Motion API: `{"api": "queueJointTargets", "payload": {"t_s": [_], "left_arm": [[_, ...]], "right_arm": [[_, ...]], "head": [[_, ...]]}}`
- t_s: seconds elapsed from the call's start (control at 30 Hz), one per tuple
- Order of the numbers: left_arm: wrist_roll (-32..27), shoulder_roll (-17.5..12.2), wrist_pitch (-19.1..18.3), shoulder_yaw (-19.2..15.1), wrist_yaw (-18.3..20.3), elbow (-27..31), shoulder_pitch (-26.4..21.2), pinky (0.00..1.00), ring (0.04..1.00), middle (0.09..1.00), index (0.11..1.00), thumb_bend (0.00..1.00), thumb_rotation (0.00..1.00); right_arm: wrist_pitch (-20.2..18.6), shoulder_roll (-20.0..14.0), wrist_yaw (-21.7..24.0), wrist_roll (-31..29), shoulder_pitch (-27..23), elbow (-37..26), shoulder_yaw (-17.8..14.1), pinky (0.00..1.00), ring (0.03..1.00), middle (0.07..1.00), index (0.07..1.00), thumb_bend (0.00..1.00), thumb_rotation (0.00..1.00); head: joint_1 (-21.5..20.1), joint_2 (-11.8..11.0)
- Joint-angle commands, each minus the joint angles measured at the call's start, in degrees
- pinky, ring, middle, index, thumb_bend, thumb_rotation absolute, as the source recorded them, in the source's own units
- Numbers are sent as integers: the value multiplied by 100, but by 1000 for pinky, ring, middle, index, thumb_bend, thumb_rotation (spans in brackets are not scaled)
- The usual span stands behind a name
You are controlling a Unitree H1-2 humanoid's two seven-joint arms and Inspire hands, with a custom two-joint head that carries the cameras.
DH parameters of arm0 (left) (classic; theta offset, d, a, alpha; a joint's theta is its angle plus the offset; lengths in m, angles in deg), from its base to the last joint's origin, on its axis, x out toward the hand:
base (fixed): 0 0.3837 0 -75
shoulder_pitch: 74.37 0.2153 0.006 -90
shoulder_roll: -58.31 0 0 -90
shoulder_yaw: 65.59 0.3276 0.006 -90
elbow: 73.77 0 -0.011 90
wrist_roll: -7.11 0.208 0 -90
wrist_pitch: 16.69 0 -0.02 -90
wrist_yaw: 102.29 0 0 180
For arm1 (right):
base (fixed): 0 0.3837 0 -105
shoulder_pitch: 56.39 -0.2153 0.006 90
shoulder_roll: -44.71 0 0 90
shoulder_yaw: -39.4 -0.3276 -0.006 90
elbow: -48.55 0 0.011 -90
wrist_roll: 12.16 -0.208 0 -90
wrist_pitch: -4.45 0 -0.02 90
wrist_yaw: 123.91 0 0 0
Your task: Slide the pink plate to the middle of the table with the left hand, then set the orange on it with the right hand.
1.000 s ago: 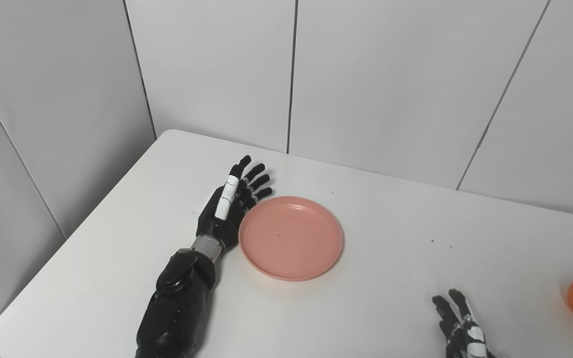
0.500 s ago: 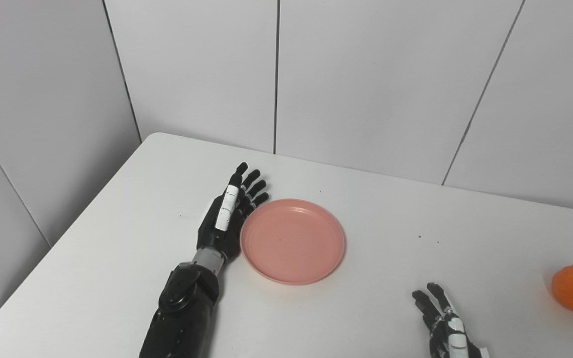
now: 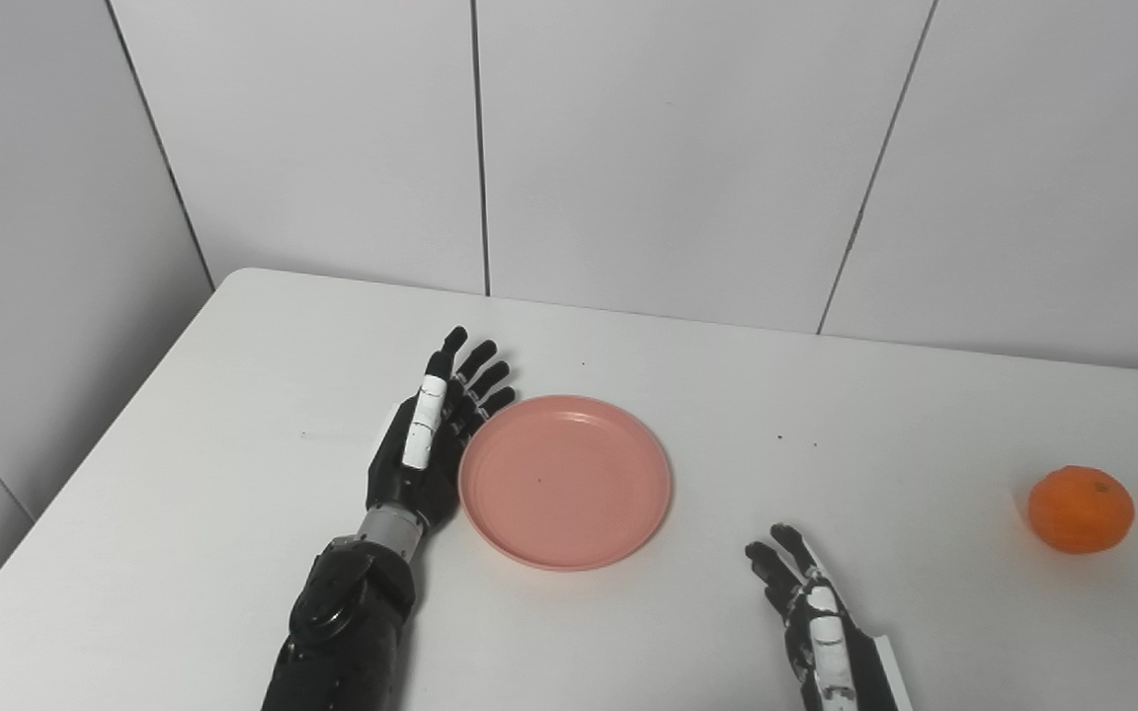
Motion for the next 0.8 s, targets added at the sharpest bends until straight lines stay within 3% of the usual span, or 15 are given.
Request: {"api": "queueJointTargets", "payload": {"t_s": [0.0,0.27,0.53,0.77], "left_arm": [[-4,1,-601,45,-78,-141,230,864,900,928,1000,824,726],[-107,105,-798,80,-11,80,305,876,907,925,1000,825,715],[-212,237,-868,69,-52,212,338,876,904,914,1000,827,711],[-337,344,-1046,43,-120,371,409,886,919,935,1000,820,700]], "right_arm": [[-112,1,-32,54,763,-157,156,957,902,845,898,831,1000],[85,149,-349,239,743,-18,354,939,896,845,890,795,999],[1338,516,-1198,400,728,479,329,915,919,889,935,809,999],[1657,563,-1533,474,691,669,469,929,928,914,957,764,1000]], "head": [[-113,-38],[-510,-94],[-823,-206],[-1180,-326]]}}
